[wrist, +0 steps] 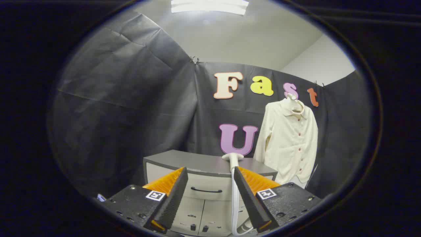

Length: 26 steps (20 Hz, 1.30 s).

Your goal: Iron the clothes twice with a garment steamer, once on the left side and once on the right side.

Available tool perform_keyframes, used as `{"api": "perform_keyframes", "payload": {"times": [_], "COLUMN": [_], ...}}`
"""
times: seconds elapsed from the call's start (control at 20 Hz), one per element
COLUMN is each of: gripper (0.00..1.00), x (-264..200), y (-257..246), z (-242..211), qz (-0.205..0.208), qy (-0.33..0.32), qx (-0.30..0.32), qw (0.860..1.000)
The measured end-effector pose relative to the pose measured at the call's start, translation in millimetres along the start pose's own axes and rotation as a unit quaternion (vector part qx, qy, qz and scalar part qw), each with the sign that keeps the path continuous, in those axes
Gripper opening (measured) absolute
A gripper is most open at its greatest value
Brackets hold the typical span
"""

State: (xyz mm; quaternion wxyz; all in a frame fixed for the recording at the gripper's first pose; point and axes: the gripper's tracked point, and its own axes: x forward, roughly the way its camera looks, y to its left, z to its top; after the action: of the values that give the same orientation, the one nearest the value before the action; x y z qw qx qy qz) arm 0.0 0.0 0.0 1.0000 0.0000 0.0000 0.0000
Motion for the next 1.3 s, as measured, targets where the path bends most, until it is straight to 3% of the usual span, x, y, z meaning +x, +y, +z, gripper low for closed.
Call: {"api": "perform_keyframes", "payload": {"times": [1.3], "gripper": [0.86], "x": [7.8], "y": [-5.6], "z": [-26.1], "qz": [-0.002], "qy": [0.034], "qx": [0.031], "qw": [0.999]}}
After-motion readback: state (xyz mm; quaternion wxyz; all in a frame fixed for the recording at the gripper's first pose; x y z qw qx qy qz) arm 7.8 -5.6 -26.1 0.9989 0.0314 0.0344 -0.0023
